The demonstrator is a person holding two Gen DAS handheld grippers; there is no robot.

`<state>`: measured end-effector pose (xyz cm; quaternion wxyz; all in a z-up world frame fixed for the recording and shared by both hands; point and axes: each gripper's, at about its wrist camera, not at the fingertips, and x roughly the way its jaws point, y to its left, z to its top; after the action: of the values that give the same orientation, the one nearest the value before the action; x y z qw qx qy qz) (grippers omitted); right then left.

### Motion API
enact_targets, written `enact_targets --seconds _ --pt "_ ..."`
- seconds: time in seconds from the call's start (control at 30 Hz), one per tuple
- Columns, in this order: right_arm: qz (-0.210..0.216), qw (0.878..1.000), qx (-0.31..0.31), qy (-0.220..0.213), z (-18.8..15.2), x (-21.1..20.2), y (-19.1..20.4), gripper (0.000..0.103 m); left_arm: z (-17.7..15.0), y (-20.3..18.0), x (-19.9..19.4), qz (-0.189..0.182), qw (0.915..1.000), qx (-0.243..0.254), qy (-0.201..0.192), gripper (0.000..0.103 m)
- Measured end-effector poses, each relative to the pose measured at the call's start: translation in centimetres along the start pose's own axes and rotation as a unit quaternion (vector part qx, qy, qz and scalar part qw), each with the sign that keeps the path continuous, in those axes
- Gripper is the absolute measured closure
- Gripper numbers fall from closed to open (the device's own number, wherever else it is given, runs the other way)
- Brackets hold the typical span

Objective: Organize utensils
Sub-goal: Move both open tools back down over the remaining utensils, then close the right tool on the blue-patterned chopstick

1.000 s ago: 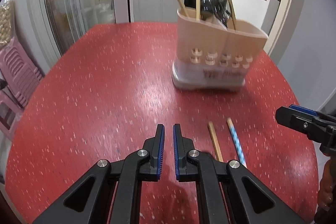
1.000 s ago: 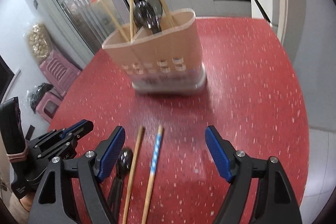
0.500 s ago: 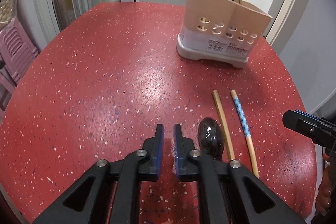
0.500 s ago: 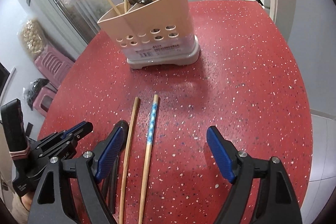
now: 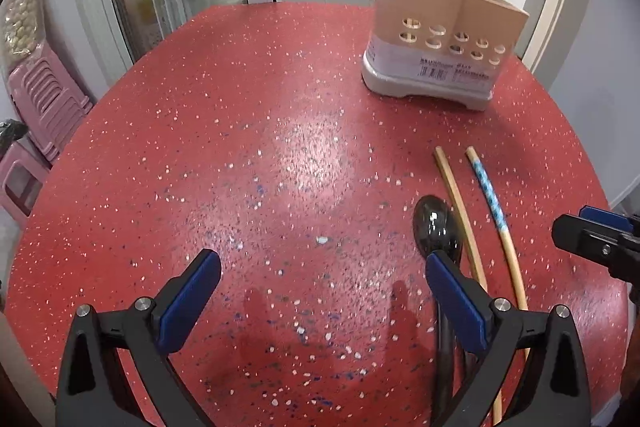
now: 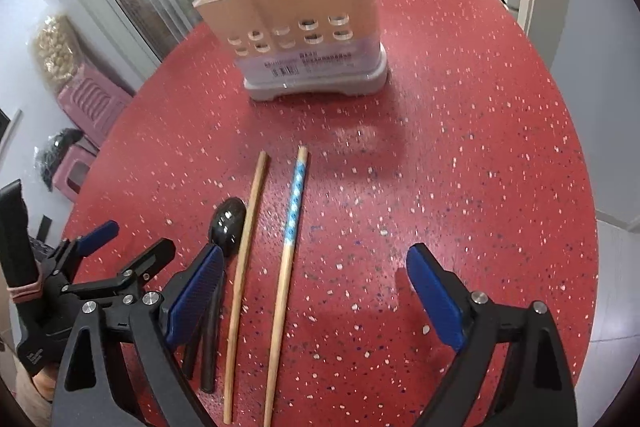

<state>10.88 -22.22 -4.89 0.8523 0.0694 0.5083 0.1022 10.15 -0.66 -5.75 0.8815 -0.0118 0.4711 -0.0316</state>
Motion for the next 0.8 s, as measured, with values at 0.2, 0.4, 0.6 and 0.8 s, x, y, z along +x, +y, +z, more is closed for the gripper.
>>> enact_targets --seconds 0.2,0.4,0.6,0.8 --pt "-0.017 1.000 0.001 0.027 -0.3 1.3 0.4 0.009 -1.0 -0.5 0.3 -0.016 0.9994 0.025 0.017 0.000" --pt "-0.036 0.998 -0.013 0.041 -0.2 2.1 1.0 0.016 -1.9 -1.2 0.9 -0.018 0.9979 0.049 0.039 0.000" --pt "-0.047 0.997 -0.033 0.056 -0.1 3.2 2.0 0.034 -2.4 -1.6 0.8 -0.029 0.9972 0.053 0.044 0.000" --pt "-0.063 0.995 -0.053 0.055 0.0 3.9 2.9 0.038 -3.0 -1.8 0.5 -0.052 0.9957 0.059 0.050 0.000"
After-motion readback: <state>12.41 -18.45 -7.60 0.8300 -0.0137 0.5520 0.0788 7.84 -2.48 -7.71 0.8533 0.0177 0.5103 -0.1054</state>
